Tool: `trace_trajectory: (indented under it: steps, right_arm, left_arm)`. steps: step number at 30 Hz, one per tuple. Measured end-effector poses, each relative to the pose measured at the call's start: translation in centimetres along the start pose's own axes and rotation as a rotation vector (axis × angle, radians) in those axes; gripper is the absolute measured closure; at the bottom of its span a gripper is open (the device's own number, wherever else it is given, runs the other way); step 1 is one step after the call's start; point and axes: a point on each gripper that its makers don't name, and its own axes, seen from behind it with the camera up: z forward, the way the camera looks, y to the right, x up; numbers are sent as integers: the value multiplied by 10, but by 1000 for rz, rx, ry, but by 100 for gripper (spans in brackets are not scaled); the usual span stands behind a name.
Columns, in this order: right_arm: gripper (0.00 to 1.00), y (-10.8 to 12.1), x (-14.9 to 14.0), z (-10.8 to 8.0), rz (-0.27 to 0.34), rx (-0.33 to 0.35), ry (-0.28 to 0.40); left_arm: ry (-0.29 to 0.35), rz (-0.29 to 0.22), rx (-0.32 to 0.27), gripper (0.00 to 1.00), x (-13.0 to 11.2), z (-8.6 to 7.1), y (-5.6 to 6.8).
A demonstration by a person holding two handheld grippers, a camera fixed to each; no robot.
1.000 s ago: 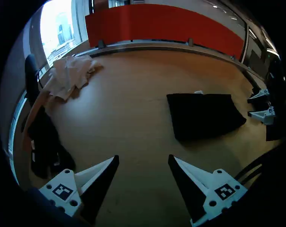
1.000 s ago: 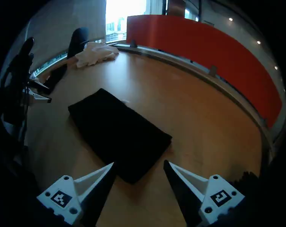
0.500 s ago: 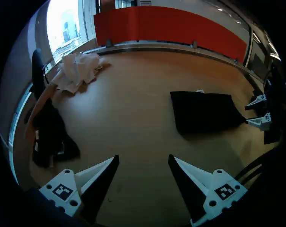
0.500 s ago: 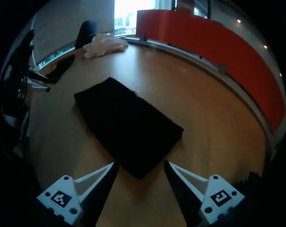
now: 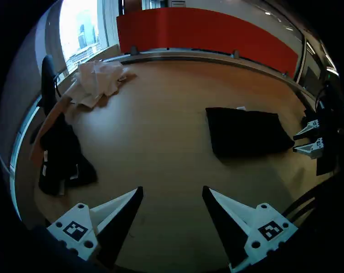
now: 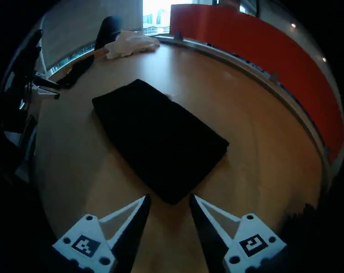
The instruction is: Fold towel
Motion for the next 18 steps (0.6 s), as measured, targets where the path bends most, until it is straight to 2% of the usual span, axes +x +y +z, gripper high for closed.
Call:
trace_trajectory:
  steps: [4,10,15,18]
  right_arm:
    - [55,-1,-1,1,3,12,-9]
    - [59,-1,-2,1,0,19,-16]
    - [76,1,-4,1,-6,14,-27]
    - [83,1,-5,2,-6,15,-30]
  left_arm:
    - [1,2,-1,3,0,0,0]
    - [0,2,-3,3,0,-1,1]
    - [0,3,-4,3,-1,-1,0]
    - [0,4,-5,3,-1,0,0]
